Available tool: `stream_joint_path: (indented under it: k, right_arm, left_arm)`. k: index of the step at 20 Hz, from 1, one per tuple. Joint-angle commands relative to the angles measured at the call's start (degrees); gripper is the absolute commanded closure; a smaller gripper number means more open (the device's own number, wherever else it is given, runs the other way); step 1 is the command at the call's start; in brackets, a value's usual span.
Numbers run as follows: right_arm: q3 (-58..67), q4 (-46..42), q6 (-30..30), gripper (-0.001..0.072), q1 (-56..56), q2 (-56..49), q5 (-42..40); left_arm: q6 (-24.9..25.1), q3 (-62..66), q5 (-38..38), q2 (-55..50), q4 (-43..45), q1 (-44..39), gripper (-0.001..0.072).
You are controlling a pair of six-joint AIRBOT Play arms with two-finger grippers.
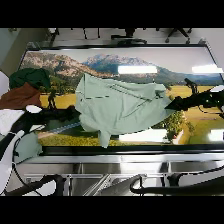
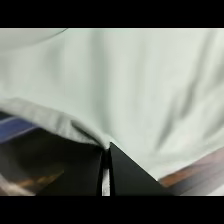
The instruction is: Fold the shirts.
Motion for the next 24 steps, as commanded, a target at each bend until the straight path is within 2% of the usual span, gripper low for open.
stream_joint_path:
  k: [1,5,7,11,14,17,19,22,24]
  right_arm:
    - [3.2,13.4,-3.0,0.0692,-1.6,7.4,0.9]
    - [10.6,43.1,-7.2,0.0692,-9.7,21.1,-1.3]
    - [13.7,47.2,-7.8,0.0692,-14.4,28.4,-6.3]
    - [16.3,47.1,-8.0,0.0692,-17.6,39.2,-17.8]
    - [18.1,44.6,-8.0,0.0692,-17.6,41.9,-20.8]
    - [18.6,35.2,-6.5,0.0692,-17.6,42.1,-18.1]
    - [15.9,33.1,-6.8,0.0692,-17.3,40.4,-13.7]
    - [4.3,32.3,-10.3,0.0692,-11.1,35.8,-13.7]
    - [-2.6,28.1,-11.8,0.0693,-4.7,29.4,-15.9]
  left_arm:
    - [-0.1,14.3,-10.5,7.1,-1.0,2.8,0.0697]
    - [-3.4,33.2,-14.1,20.4,-0.9,8.5,0.0696]
    - [-4.5,40.9,-14.8,25.5,-0.9,12.2,0.0696]
    - [-7.0,50.4,-15.1,33.1,-0.9,22.4,0.0696]
    - [-7.9,56.6,-15.6,34.8,0.1,28.9,0.0696]
    - [-7.9,61.2,-19.0,31.2,6.1,25.3,0.0696]
    - [-7.9,61.3,-24.2,26.4,8.7,21.1,0.0696]
    - [-7.6,54.5,-26.4,18.1,8.6,15.1,0.0695]
    - [-5.5,48.2,-26.4,11.1,8.7,10.9,0.0695]
